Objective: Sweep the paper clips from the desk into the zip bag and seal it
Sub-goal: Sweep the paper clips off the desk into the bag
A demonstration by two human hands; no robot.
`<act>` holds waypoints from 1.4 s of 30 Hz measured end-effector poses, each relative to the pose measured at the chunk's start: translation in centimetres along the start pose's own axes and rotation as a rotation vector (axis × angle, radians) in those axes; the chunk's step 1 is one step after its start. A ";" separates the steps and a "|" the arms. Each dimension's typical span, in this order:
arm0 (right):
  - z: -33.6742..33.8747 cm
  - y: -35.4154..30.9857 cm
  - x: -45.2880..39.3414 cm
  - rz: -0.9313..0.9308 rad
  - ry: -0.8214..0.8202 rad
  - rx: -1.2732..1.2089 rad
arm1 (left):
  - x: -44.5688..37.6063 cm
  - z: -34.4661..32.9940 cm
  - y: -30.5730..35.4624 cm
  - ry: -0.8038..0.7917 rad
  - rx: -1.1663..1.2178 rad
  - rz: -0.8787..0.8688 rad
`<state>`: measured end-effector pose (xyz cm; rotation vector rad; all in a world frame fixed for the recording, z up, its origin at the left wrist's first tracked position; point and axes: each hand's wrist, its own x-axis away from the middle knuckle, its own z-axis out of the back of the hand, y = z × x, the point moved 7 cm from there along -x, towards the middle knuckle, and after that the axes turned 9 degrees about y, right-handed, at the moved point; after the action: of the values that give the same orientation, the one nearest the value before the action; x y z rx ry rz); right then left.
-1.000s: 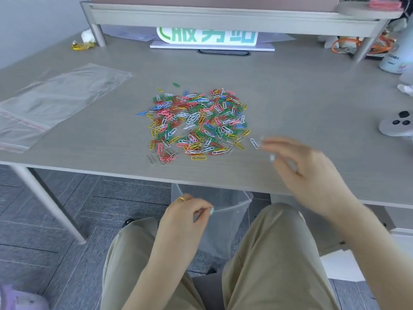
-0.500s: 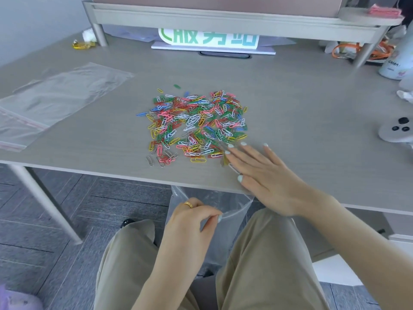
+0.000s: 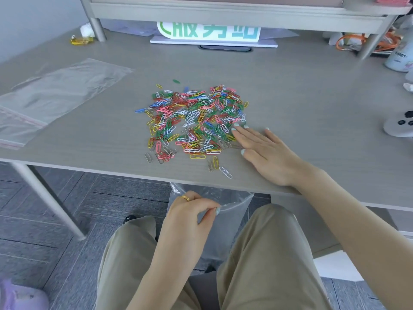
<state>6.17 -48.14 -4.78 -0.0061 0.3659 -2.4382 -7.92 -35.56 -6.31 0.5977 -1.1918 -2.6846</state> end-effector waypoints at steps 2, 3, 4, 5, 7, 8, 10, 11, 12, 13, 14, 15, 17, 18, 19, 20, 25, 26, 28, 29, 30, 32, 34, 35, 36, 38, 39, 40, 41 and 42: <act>0.0 -1.1 1.1 0.047 -0.014 -0.004 | -0.1 0.0 0.0 0.008 -0.002 0.007; -0.1 -1.6 1.7 0.064 -0.021 -0.006 | -0.1 0.0 0.1 0.009 -0.005 0.007; -0.1 -2.1 2.3 0.081 -0.029 -0.003 | -0.1 0.0 0.3 0.011 -0.007 0.003; -0.1 -2.6 2.9 0.104 -0.032 0.004 | 0.0 0.0 0.4 0.011 -0.008 0.000; -0.4 -3.6 4.0 0.155 -0.035 0.028 | 0.1 0.1 0.6 0.014 0.001 0.001; -0.5 -4.1 4.4 0.173 -0.038 0.032 | 0.1 0.2 0.7 0.018 0.007 0.003; -0.7 -5.0 5.1 0.197 -0.038 0.027 | 0.2 0.3 0.8 0.023 0.010 0.008; -0.7 -5.4 5.4 0.208 -0.034 0.022 | 0.2 0.4 0.8 0.030 0.007 0.006; -0.8 -5.8 5.7 0.219 -0.028 0.016 | 0.2 0.4 0.8 0.037 0.008 0.002; -0.8 -6.3 5.9 0.229 -0.021 0.006 | 0.2 0.5 0.9 0.040 0.008 0.001; -0.9 -6.7 6.1 0.240 -0.012 -0.004 | 0.2 0.5 1.0 0.039 0.013 -0.001; -0.9 -7.1 6.3 0.257 0.008 -0.008 | 0.3 0.5 1.0 0.036 0.018 -0.001; -1.1 -7.9 6.6 0.292 0.061 0.008 | 0.3 0.5 1.0 0.032 0.046 0.006; -1.1 -8.1 6.6 0.308 0.082 0.023 | 0.4 0.5 1.0 0.035 0.059 0.014; -1.1 -8.2 6.4 0.316 0.086 0.026 | 0.3 0.6 0.9 0.045 0.058 0.015; -1.0 -8.2 6.2 0.312 0.074 0.016 | 0.3 0.7 0.9 0.056 0.059 0.008; 1.3 -3.7 1.6 0.104 0.114 -0.111 | 0.4 1.2 0.6 0.080 0.050 0.025; 1.6 -1.8 0.3 0.023 0.131 -0.141 | 0.4 1.2 0.6 0.078 0.046 0.028; 1.5 1.6 -1.7 -0.127 0.106 -0.126 | 0.5 1.2 0.6 0.075 0.048 0.030; 1.2 2.8 -2.1 -0.170 0.078 -0.084 | 0.5 1.3 0.7 0.074 0.050 0.020; 0.9 3.3 -2.4 -0.180 0.052 -0.037 | 0.5 1.3 0.8 0.074 0.050 0.012; 0.2 2.3 -2.1 -0.110 0.017 0.024 | 0.5 1.4 0.6 0.072 0.043 0.013; -0.2 0.0 -1.1 -0.009 -0.001 0.029 | 0.4 1.4 0.5 0.076 0.034 0.019; -0.3 -1.1 -0.3 0.031 -0.002 0.019 | 0.3 1.4 0.4 0.077 0.039 0.025; -0.4 -2.1 0.4 0.065 -0.003 0.013 | 0.3 1.5 0.4 0.080 0.040 0.030; -0.5 -3.6 1.9 0.132 -0.017 0.023 | 0.2 1.5 0.5 0.078 0.052 0.029; -0.7 -4.2 2.5 0.163 -0.029 0.036 | 0.2 1.6 0.5 0.074 0.050 0.025; -0.8 -4.7 3.0 0.191 -0.041 0.048 | 0.2 1.6 0.5 0.073 0.040 0.019; -1.0 -5.2 3.4 0.218 -0.049 0.054 | 0.2 1.7 0.5 0.075 0.032 0.013; -1.1 -5.7 3.8 0.245 -0.057 0.053 | 0.2 1.7 0.4 0.078 0.030 0.011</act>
<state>-0.37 -45.98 -4.65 -0.0071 0.2609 -2.1998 -8.79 -34.72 -4.99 0.6910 -1.2129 -2.6136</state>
